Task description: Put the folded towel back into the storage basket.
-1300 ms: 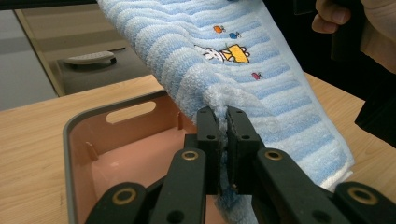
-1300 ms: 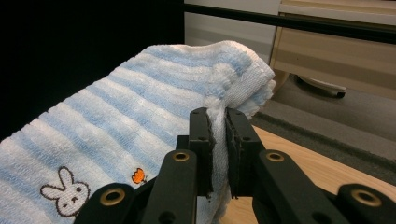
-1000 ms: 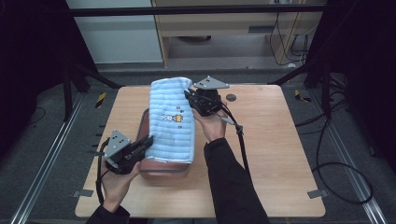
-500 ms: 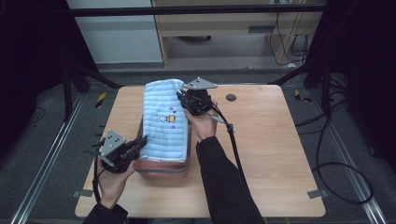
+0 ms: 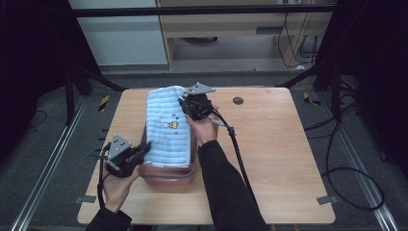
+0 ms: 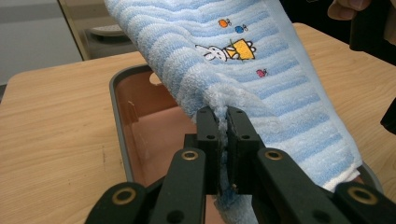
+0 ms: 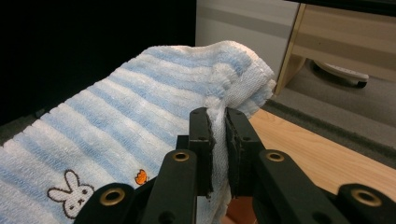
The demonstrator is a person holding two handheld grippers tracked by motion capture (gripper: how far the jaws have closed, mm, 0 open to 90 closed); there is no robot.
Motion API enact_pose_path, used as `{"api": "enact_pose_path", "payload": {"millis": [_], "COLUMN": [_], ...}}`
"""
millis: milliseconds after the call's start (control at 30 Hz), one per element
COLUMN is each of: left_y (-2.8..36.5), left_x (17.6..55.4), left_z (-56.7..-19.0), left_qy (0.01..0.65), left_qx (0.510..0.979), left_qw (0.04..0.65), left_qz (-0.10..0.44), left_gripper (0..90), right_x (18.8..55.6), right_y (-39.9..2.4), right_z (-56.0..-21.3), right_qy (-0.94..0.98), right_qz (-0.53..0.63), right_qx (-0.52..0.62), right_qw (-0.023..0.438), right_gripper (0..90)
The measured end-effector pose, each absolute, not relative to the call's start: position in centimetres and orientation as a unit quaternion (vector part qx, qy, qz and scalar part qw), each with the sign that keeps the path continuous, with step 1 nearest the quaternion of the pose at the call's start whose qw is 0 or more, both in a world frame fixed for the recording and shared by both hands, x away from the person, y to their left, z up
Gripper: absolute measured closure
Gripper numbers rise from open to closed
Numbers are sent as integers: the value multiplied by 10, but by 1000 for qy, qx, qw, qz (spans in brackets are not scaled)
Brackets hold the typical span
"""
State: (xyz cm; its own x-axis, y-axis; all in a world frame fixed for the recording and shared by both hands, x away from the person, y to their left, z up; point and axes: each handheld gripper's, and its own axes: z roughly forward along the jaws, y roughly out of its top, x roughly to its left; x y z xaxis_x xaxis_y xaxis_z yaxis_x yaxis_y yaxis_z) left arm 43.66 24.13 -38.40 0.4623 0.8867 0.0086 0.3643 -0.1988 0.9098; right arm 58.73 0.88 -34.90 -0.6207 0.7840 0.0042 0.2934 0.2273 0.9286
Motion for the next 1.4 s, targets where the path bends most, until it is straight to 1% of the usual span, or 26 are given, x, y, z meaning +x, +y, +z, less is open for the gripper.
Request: {"api": "enact_pose_path", "payload": {"millis": [67,100,567,1400], "left_y": [239,240,235,234], "left_x": [436,437,441,443], "left_z": [-386,-387,-406,-426], "left_qy": [440,438,448,458], "left_qx": [722,722,738,756], "left_qw": [459,457,428,394], "left_qz": [273,280,267,251], "left_gripper": [846,846,846,844], "right_x": [589,589,594,596], "right_y": [8,8,9,12], "right_z": [-353,-357,-385,-419], "right_qy": [746,746,757,772], "right_qz": [503,502,483,457], "right_qx": [363,367,377,390], "right_qw": [241,238,226,207], "right_gripper": [821,821,821,818]}}
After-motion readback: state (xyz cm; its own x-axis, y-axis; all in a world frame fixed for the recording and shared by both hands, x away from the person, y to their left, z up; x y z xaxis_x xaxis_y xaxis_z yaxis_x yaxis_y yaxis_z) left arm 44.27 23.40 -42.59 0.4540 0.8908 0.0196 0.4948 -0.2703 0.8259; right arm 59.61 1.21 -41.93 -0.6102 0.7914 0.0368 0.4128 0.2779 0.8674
